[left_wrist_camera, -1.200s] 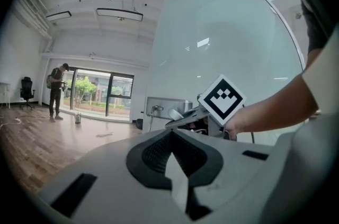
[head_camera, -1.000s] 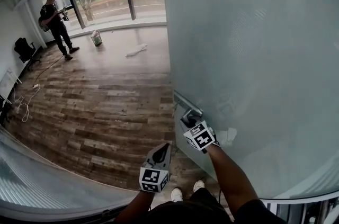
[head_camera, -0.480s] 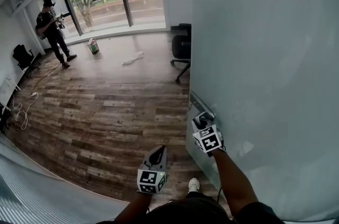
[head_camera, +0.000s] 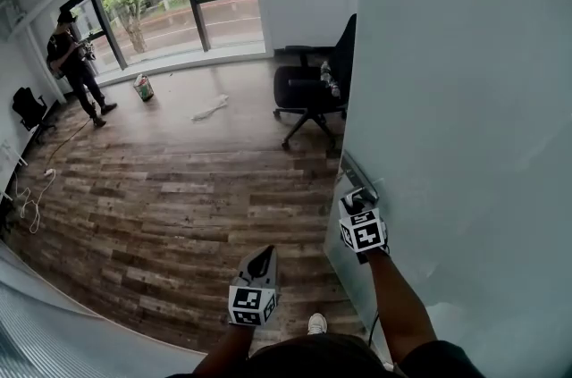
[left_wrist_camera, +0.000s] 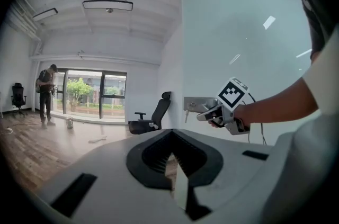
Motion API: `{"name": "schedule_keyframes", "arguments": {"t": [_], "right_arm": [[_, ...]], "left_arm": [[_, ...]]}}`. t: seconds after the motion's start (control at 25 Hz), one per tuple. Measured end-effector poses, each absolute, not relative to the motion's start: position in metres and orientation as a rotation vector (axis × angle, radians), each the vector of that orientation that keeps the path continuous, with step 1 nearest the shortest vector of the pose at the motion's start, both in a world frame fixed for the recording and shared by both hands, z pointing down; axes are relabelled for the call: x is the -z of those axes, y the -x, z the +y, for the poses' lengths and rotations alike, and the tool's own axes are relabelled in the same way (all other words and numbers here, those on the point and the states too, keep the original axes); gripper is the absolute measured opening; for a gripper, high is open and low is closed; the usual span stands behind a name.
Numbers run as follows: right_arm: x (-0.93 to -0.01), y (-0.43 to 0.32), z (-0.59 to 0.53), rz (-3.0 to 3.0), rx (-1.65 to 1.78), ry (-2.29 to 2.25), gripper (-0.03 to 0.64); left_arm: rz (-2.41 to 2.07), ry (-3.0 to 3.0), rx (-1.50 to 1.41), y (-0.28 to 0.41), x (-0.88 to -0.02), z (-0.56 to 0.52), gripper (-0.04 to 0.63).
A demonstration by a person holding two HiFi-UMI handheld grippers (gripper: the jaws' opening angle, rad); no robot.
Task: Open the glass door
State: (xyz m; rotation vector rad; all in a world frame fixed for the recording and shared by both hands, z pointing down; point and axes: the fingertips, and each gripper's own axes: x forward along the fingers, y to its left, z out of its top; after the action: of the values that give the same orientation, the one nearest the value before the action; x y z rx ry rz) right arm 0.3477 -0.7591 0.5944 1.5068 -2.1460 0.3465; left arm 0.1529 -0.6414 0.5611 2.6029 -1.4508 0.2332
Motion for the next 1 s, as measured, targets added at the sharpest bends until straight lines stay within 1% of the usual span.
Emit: {"name": "schedule_keyframes", "arguments": {"t": [0.4,0.64,0.84,1.0], "right_arm": [[-0.593,-0.465,-0.796,-2.045,-0.418,-1.662,0.015],[-0.594,-0.526,-0.813,-1.965,-0.412,-1.749,0.015],[-0.595,-0.563,-0.818,-1.934,-0.452,-1.783,0.015],[-0.595,-0.578,-0.815,-1.899,-0.47,-1.783,0.015]], "left_arm": [[-1.452,-2.602,-0.203,-0.199,-0.561,-0.679,0.002],[-1.438,-2.596,-0.225,-0.213,-0.57,-0.685,0.002],[-1.439,-2.599,-0.238,-0.217,-0.57,-0.69,0.002],[-1.427,-2.597,-0.244,-0.216,-0.574,-0.688,0.002]]}}
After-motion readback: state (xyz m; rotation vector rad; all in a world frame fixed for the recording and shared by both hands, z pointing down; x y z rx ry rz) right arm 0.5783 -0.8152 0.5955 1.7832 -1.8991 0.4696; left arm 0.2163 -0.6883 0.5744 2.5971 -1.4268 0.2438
